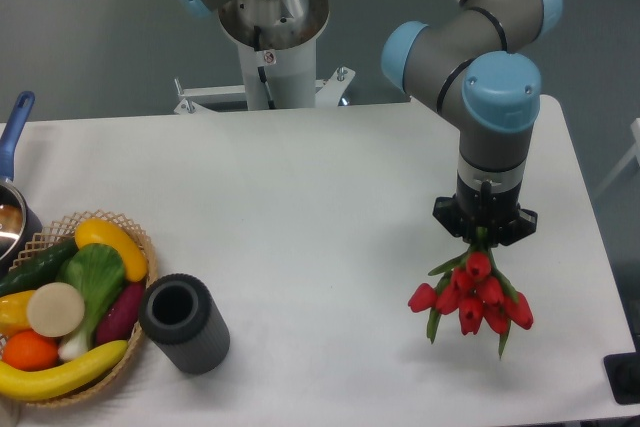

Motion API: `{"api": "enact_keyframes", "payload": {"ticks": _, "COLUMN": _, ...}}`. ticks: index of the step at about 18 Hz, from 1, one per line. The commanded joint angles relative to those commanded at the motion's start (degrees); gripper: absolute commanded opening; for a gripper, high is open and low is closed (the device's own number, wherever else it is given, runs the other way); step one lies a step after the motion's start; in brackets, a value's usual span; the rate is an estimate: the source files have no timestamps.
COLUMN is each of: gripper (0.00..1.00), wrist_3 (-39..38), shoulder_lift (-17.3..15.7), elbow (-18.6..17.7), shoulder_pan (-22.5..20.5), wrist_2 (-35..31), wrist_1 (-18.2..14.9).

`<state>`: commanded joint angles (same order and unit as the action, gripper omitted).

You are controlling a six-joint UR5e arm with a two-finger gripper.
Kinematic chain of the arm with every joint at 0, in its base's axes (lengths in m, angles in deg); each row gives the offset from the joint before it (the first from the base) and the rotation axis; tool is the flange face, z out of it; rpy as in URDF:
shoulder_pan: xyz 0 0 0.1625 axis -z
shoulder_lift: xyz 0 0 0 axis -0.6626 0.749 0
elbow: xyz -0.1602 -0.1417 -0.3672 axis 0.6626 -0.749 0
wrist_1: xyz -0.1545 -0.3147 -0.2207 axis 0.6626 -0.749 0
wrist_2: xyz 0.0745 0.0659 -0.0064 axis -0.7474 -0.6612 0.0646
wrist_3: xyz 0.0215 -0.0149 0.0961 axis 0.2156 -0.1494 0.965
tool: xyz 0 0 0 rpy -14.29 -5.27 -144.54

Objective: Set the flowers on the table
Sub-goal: 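Lower the red tulip bunch toward the table with the gripper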

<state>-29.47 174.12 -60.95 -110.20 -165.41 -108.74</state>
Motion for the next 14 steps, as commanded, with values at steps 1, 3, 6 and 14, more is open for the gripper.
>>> {"api": "enact_keyframes", "payload": {"ticks": 1, "gripper": 0.00, "wrist_3": 0.0, "shoulder_lift": 0.2, "elbow": 0.0, "shoulder_pan": 0.0, "wrist_2": 0.0, "wrist_1": 0.0}}
{"api": "enact_keyframes", "payload": {"ticks": 3, "gripper": 0.00, "wrist_3": -0.2, "shoulder_lift": 0.4, "elbow": 0.0, "shoulder_pan": 0.3, "wrist_2": 0.1, "wrist_1": 0.1}}
{"api": "enact_keyframes", "payload": {"ticks": 6, "gripper": 0.00, "wrist_3": -0.3, "shoulder_lift": 0.5, "elbow": -0.1, "shoulder_pan": 0.8, "wrist_2": 0.4, "wrist_1": 0.2}}
{"api": "enact_keyframes", "payload": {"ticks": 14, "gripper": 0.00, "wrist_3": -0.7, "shoulder_lift": 3.5, "elbow": -1.3, "shoulder_pan": 3.9, "wrist_2": 0.4, "wrist_1": 0.3}}
